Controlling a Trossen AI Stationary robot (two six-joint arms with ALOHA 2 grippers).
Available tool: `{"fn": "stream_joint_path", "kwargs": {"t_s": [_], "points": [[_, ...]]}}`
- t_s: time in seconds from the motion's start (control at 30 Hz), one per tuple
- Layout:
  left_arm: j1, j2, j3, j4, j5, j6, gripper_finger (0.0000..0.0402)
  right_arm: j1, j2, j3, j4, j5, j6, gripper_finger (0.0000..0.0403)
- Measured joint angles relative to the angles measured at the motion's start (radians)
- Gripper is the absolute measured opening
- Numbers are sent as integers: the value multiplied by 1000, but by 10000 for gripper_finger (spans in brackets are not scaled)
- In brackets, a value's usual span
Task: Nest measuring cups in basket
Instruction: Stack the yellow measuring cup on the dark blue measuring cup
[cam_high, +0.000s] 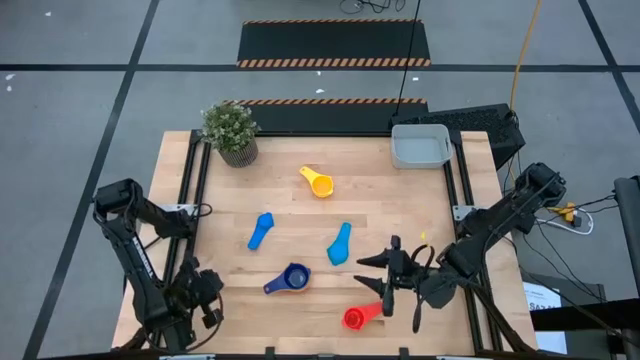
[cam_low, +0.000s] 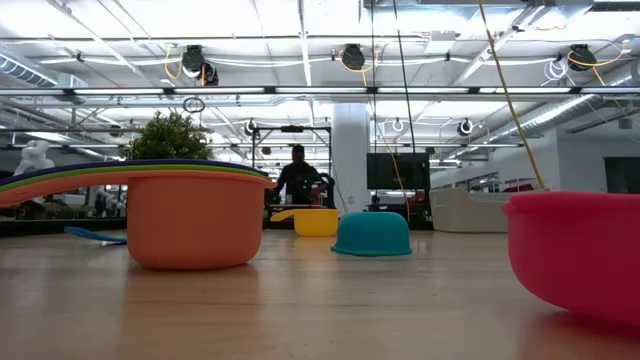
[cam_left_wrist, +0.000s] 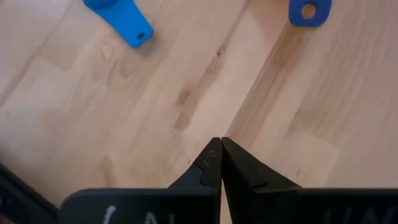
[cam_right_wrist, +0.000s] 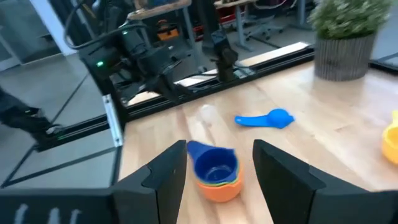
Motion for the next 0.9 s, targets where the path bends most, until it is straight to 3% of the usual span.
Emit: {"fn": "stream_joint_path", "kwargs": {"t_s": [0.23,0.47,0.73,0.9], "points": [[1,0,0,-27,-6,-18,44,-2,36,0,29,45,5,180],[63,0,0,-169,-4,-74,62,-50,87,0,44,58,-184,180],[208,1,-1,-177,-25,165,63,-128,123,0,-37,6,-460,180],[299,1,-1,-175,-181,303,63,-167,123,0,-129,8,-534,180]]}}
